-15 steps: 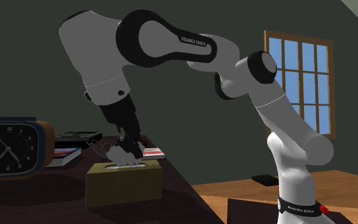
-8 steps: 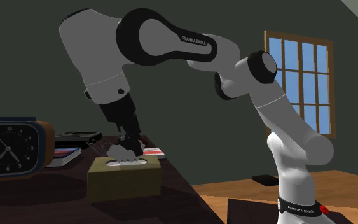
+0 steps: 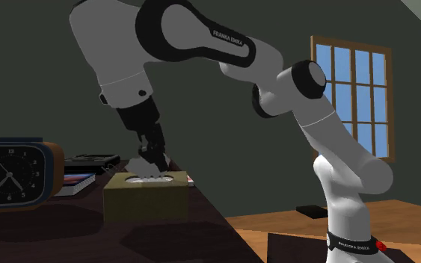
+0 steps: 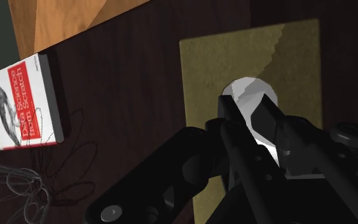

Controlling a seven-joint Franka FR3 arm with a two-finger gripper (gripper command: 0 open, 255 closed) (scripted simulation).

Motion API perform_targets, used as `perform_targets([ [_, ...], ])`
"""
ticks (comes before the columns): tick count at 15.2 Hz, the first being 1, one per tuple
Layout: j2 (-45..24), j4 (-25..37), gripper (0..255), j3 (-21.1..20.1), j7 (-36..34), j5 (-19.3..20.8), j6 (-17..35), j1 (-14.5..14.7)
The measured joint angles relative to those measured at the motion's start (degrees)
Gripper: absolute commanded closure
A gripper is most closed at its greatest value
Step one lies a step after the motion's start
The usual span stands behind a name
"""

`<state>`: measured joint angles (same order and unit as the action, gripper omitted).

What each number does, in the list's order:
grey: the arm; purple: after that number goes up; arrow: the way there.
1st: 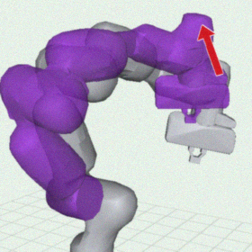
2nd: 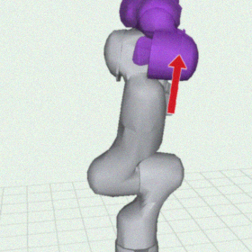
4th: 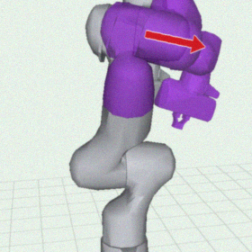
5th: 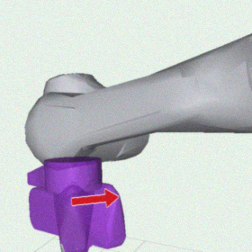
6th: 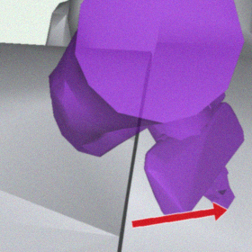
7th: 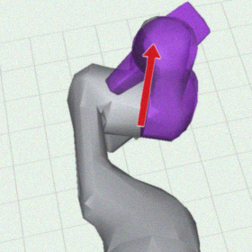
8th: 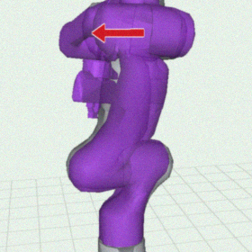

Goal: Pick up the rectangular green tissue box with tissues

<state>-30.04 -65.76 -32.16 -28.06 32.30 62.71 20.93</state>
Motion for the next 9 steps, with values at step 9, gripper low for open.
perform_targets([
  [9,-2.6,11.2,255,0.8,3.2,2.6,-7.7,3.5],
])
